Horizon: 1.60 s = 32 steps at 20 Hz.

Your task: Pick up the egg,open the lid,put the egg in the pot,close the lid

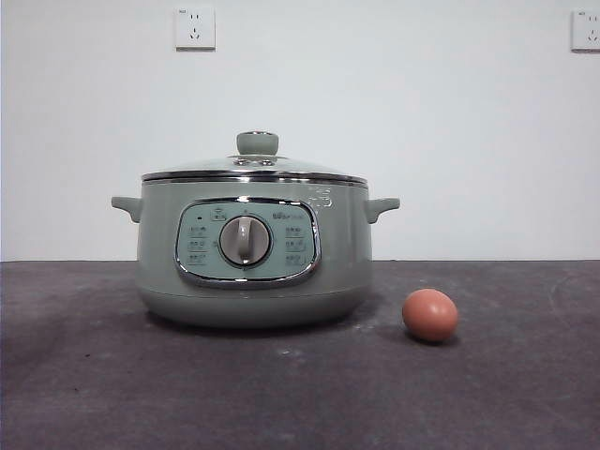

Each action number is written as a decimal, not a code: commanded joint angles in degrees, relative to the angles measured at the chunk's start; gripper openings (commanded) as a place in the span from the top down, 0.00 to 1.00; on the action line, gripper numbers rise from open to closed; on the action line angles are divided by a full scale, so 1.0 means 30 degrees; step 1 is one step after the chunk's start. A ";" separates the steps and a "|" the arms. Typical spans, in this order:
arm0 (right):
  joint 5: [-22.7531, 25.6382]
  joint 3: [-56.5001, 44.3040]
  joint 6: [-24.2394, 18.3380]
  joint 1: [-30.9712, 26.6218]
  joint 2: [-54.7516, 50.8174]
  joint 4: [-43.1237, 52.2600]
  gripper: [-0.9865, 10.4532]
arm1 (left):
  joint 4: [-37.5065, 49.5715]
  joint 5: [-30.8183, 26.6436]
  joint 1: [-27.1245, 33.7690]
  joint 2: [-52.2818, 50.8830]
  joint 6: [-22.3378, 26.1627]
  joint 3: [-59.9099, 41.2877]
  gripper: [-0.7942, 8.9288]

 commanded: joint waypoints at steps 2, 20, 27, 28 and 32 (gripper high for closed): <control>-0.0146 0.1064 -0.1617 0.0036 0.0867 -0.2521 0.92 | -0.2900 0.0780 -0.0015 0.1202 0.2659 0.1894 0.93; -0.0160 0.1078 -0.0685 0.0044 0.1005 -0.2754 0.42 | -0.3701 0.0634 -0.0007 0.1515 0.1872 0.2667 0.23; -0.0357 0.1078 0.0015 0.1639 0.3803 -0.1107 0.42 | -0.3716 0.0648 -0.0007 0.1515 0.1872 0.2667 0.23; -0.0313 0.1078 0.0102 0.2106 0.4619 -0.0794 0.42 | -0.3716 0.0648 -0.0007 0.1515 0.1880 0.2667 0.23; 0.0954 0.1078 0.0153 0.3818 0.8255 0.1086 0.42 | -0.3927 0.0656 -0.0007 0.1515 0.1887 0.2667 0.23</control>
